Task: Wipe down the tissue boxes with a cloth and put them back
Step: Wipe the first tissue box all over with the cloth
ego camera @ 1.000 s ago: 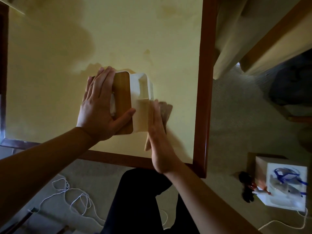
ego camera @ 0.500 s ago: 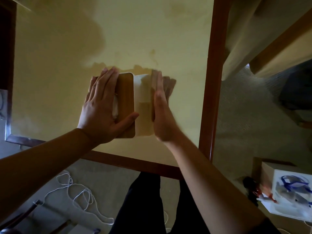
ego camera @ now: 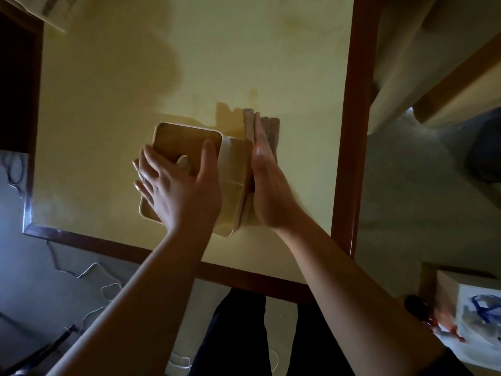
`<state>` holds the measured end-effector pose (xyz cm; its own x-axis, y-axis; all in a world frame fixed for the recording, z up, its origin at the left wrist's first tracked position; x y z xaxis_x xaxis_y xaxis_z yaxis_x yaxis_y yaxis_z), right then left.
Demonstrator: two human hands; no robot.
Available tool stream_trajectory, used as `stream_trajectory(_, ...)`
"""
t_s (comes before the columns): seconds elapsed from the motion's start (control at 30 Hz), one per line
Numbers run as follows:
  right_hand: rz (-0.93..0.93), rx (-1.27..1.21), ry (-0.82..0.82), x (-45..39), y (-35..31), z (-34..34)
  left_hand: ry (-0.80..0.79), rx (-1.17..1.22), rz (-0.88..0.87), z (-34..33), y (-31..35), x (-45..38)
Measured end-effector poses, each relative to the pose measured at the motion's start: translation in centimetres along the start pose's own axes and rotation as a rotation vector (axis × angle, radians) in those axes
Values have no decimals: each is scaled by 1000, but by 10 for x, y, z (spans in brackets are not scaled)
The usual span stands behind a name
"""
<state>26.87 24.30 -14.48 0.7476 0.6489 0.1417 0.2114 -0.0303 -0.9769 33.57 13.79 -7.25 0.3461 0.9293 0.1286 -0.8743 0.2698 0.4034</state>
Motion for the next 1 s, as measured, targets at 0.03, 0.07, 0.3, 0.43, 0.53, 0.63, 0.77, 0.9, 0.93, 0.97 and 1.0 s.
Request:
stream_trajectory(0.03,-12,-1,-7,2,0,1,13,-29,-39,-1,0,1)
stream_trajectory(0.07,-25,0,-13,5,-1,3,12,-53,-99,0,0,1)
stream_trajectory(0.3,-140,-71,-218,59,3,11,-211,-199,-669,14,-8,-10)
stream_trajectory(0.43,-186,-103,-281,95,9,2,-302,-236,-850,18,-17,-13)
stream_trajectory(0.53,-175,-19,-278,108,9,-1,-335,-242,-890,19,-21,-13)
stream_trajectory(0.63,-189,-74,-266,107,9,-4,-337,-237,-901,19,-20,-13)
stream_trajectory(0.77,-242,-192,-238,79,12,-10,-348,-221,-914,20,-21,-13)
stream_trajectory(0.9,-295,-269,-195,12,15,-18,-354,-209,-922,21,-20,-13)
stream_trajectory(0.93,-287,-247,-191,-4,17,-19,-354,-208,-922,21,-20,-13)
stream_trajectory(0.97,-251,-209,-200,-15,18,-19,-355,-208,-922,21,-20,-13)
stream_trajectory(1.0,-221,-163,-211,-25,20,-20,-354,-208,-925,21,-20,-13)
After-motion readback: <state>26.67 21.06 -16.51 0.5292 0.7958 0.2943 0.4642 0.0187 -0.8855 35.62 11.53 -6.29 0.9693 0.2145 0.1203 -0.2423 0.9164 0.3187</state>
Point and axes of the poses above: each hand's wrist, its own x-axis away from the middle knuckle, its own z-axis out of the back of the hand, y = z × x, the point moved 3 cm from there along -x, towards the middle knuckle, and after that the axes turned 3 degrees about x, right-handed, at the moved point
